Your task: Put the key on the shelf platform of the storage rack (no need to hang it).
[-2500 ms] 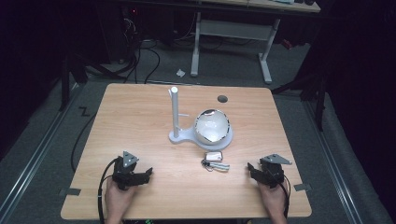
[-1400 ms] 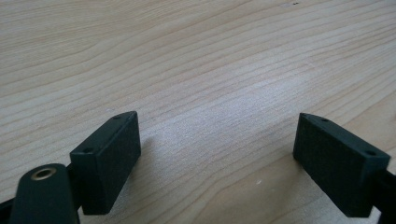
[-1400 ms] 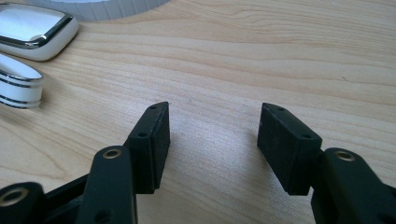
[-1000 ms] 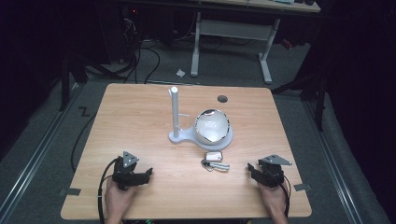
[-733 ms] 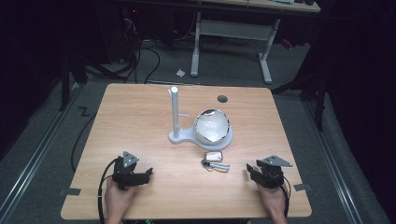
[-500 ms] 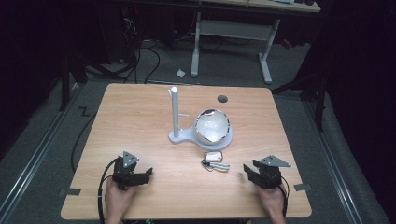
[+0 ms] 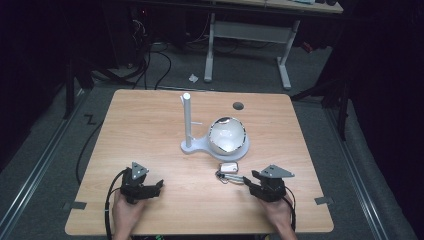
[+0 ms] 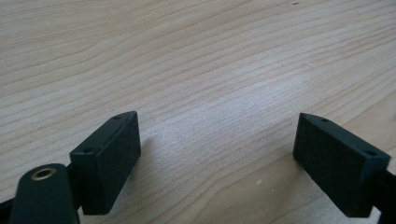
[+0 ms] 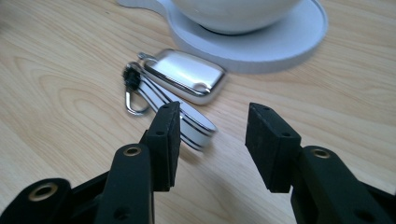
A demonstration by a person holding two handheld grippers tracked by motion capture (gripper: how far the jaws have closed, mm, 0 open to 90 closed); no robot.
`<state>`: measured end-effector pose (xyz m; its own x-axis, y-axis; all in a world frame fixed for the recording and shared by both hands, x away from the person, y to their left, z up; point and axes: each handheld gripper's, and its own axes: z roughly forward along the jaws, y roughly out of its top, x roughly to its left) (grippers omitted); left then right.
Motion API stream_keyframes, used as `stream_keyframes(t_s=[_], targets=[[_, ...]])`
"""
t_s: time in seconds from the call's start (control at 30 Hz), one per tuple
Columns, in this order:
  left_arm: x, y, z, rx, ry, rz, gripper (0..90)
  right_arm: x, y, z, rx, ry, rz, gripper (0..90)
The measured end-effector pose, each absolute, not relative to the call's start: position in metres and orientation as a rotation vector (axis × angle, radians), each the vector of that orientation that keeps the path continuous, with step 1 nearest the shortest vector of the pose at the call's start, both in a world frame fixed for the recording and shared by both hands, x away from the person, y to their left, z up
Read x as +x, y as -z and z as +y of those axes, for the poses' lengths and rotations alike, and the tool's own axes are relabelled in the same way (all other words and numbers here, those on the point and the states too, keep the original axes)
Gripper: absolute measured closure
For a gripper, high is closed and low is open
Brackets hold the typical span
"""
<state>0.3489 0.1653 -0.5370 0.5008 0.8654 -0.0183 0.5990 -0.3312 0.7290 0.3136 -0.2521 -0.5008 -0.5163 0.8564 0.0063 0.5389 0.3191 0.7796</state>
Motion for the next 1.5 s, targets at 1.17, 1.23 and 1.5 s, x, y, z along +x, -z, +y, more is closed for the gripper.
stream_keyframes(t_s=[1.17,1.23,1.5], targets=[[0.349,0.537,0.165,2.056,-0.495,1.197,15.3,0.349,0.516,-0.177,1.072,-1.058,2.370,57.7],[0.349,0.537,0.165,2.056,-0.495,1.197,15.3,0.349,0.516,-0.176,1.062,-1.043,2.372,58.2],[0.349,0.537,0.165,2.056,-0.495,1.197,15.4,0.344,0.515,-0.172,1.022,-1.031,2.387,61.6]])
